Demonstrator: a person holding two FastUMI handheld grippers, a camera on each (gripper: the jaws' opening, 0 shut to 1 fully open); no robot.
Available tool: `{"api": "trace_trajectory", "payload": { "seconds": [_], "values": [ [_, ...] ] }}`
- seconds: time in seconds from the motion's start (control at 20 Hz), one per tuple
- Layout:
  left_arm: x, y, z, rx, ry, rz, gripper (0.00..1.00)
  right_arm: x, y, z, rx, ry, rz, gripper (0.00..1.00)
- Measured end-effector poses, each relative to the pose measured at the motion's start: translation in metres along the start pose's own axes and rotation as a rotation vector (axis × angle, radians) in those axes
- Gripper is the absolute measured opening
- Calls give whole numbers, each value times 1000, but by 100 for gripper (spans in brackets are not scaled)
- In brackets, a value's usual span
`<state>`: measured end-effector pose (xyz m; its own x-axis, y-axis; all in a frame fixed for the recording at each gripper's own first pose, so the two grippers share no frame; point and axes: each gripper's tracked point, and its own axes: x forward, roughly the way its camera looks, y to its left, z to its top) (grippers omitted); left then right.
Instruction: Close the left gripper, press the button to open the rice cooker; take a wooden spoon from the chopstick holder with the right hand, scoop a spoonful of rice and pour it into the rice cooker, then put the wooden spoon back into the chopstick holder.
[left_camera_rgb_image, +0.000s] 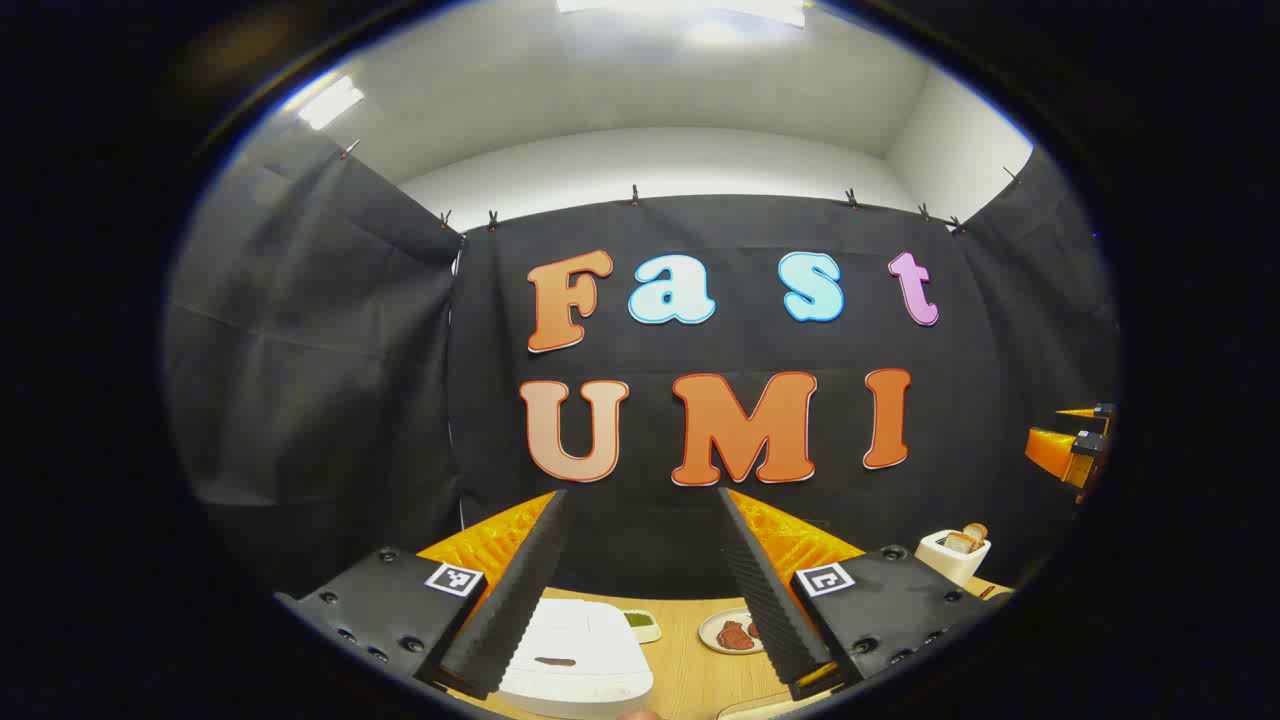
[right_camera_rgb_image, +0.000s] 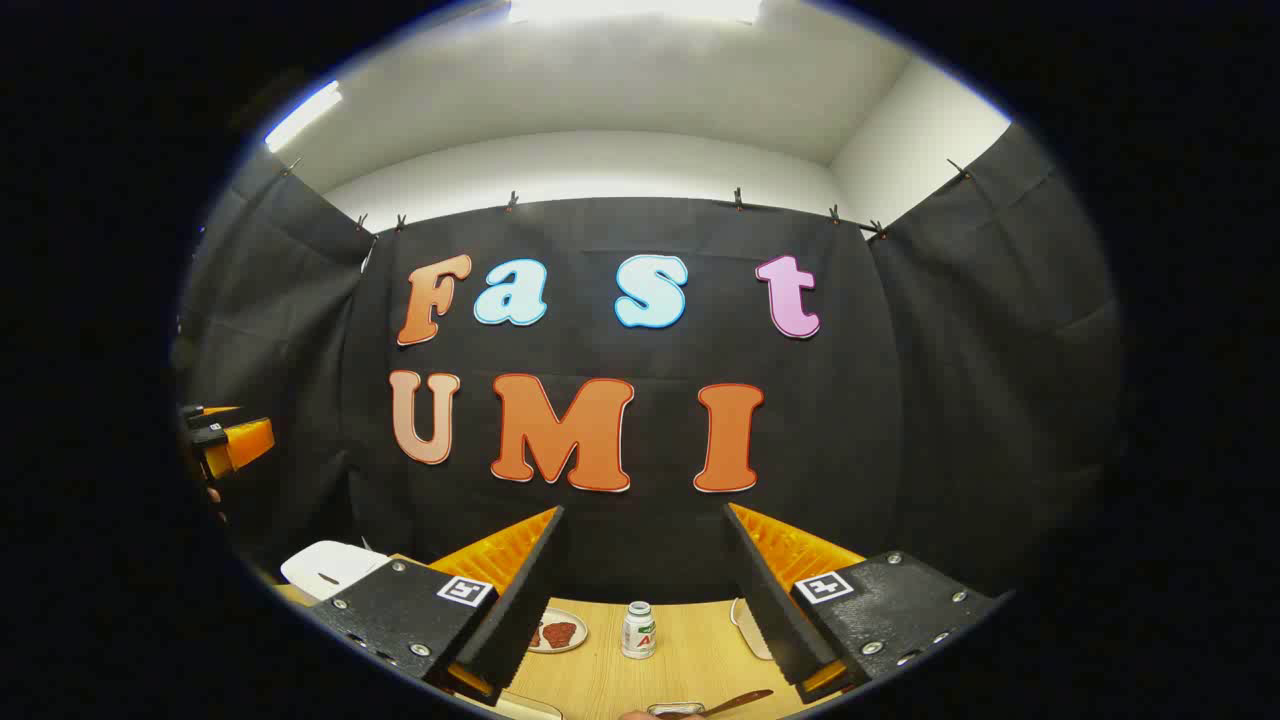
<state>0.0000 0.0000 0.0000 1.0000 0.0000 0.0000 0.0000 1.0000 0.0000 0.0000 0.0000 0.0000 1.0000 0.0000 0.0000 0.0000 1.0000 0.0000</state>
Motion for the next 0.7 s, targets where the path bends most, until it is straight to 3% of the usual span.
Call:
{"api": "trace_trajectory", "payload": {
  "seconds": [0.2, 0.7],
  "values": [
    [-3, 0, -1, -9, 17, 2, 98, -4, 2, 0, -7, 8, 4, 97],
    [-8, 12, 1, 2, 27, 19, 99, -9, 2, -4, -3, 32, 1, 94]
  ]
}}
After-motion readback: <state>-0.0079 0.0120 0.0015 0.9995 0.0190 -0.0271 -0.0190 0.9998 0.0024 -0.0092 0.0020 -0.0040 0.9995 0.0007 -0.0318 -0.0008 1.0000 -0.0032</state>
